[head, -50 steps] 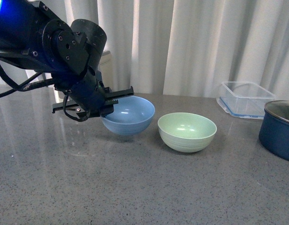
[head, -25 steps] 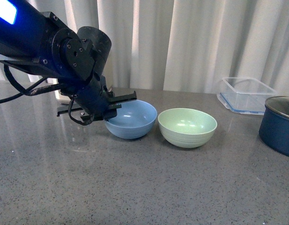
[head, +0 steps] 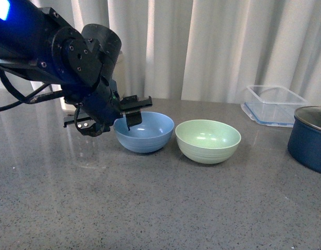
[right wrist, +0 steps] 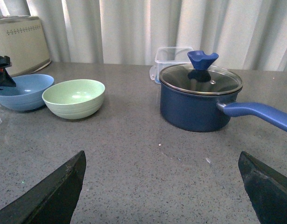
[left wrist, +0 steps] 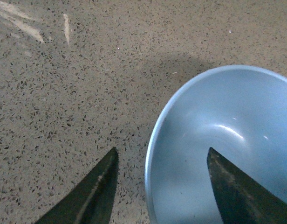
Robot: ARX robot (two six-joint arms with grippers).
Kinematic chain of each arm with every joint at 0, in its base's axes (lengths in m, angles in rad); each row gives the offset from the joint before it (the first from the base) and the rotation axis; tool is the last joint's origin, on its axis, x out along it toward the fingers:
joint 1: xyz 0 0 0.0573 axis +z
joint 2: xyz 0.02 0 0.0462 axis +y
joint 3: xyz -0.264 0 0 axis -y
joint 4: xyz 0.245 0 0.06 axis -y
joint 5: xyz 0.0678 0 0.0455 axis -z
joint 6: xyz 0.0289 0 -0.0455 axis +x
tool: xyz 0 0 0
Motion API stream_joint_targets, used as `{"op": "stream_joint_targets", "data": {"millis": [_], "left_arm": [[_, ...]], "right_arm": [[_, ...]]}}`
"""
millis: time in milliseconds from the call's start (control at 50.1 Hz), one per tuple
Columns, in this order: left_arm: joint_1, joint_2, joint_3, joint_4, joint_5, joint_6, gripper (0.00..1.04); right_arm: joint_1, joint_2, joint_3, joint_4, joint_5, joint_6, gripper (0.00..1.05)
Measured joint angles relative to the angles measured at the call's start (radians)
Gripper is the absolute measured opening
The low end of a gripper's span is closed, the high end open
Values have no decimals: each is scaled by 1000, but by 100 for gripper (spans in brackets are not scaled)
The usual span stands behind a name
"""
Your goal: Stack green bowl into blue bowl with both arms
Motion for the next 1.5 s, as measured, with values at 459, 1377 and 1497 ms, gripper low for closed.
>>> {"op": "stream_joint_targets", "data": {"millis": [459,1377,1497], "left_arm": [[-12,-570,-689,249,-69,103,98],[141,-1080,-1532,1073,51,354,4],[161,-1168,-1588,1034,71,354,4]], "right_arm": [[0,0,0,0,0,0,95],[0,0,0,0,0,0,95],[0,0,0,0,0,0,95]]}}
